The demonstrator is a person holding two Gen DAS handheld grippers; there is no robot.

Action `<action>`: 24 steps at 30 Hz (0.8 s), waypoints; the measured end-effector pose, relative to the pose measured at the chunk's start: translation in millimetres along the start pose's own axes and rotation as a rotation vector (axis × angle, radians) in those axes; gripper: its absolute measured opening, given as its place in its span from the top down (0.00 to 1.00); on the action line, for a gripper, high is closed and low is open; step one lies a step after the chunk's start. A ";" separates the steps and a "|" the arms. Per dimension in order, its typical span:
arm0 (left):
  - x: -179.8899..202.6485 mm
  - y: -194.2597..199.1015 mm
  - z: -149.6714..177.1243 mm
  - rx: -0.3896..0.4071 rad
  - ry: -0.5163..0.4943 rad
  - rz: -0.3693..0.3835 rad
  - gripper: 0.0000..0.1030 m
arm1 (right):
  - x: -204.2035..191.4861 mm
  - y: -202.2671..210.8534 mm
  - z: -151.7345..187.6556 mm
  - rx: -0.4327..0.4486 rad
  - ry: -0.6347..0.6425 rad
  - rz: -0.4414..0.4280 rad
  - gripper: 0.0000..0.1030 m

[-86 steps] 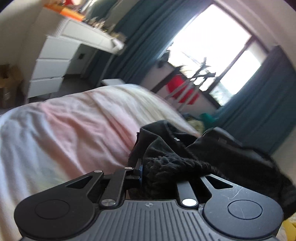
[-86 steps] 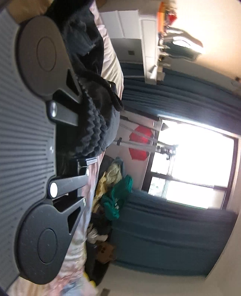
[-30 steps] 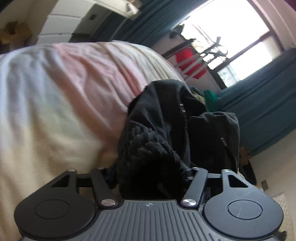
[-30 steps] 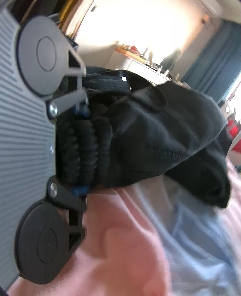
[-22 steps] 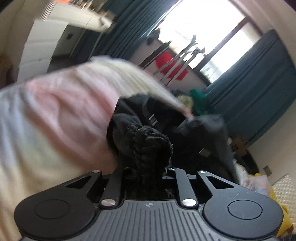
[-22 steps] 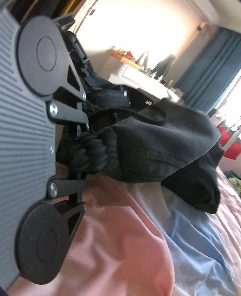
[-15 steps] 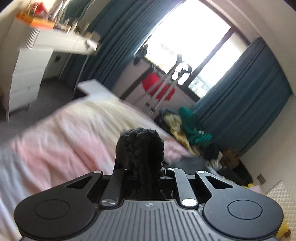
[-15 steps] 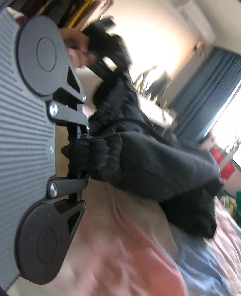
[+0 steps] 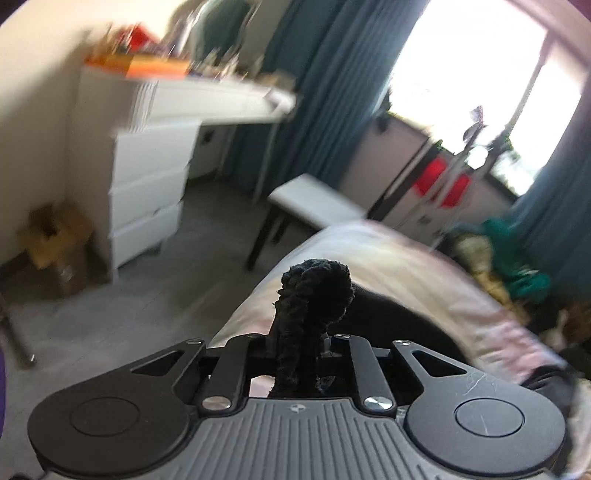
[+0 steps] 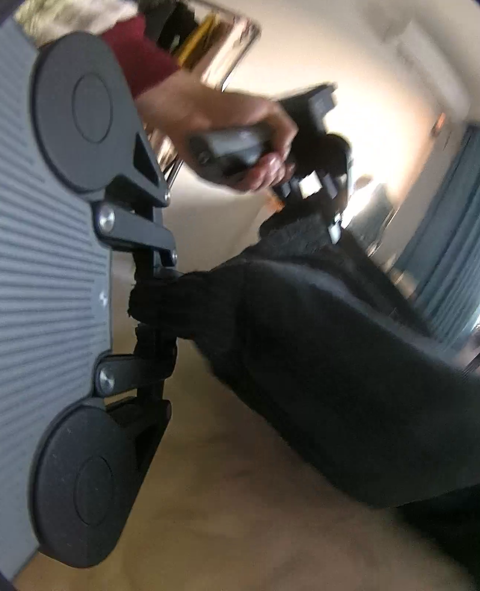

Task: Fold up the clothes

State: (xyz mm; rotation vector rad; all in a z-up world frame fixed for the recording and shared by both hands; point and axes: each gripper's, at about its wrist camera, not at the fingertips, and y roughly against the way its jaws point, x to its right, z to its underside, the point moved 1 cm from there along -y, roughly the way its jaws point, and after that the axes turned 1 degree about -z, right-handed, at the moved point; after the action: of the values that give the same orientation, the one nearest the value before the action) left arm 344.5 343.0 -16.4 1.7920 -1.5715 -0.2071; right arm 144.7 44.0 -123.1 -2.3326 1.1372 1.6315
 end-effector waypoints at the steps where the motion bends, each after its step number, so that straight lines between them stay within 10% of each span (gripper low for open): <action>1: -7.4 -13.4 5.3 -0.012 0.011 -0.013 0.84 | 8.3 -8.3 3.2 -0.026 -0.016 0.023 0.82; 6: -23.9 -34.6 19.8 -0.027 0.009 -0.001 0.77 | 9.2 -13.3 6.9 -0.060 0.016 0.016 0.83; 10: -28.6 -7.6 31.1 -0.024 -0.023 0.018 0.40 | 8.7 -10.9 -3.6 -0.095 0.052 0.037 0.76; 15: -18.7 56.7 46.4 0.108 -0.167 -0.093 0.09 | -9.9 19.2 -1.2 -0.098 0.148 0.086 0.37; 17: -7.8 83.9 57.6 0.140 -0.223 -0.116 0.06 | -23.8 40.2 1.0 -0.066 0.212 0.111 0.17; 24: 52.4 177.8 112.4 0.197 -0.317 -0.082 0.06 | -59.1 127.5 -13.2 0.065 0.399 0.185 0.19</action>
State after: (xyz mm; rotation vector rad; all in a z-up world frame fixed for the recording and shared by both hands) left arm 153.1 251.6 28.5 2.0571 -1.7899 -0.4049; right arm 68.6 -23.2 -25.0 -2.6535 1.4909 1.1759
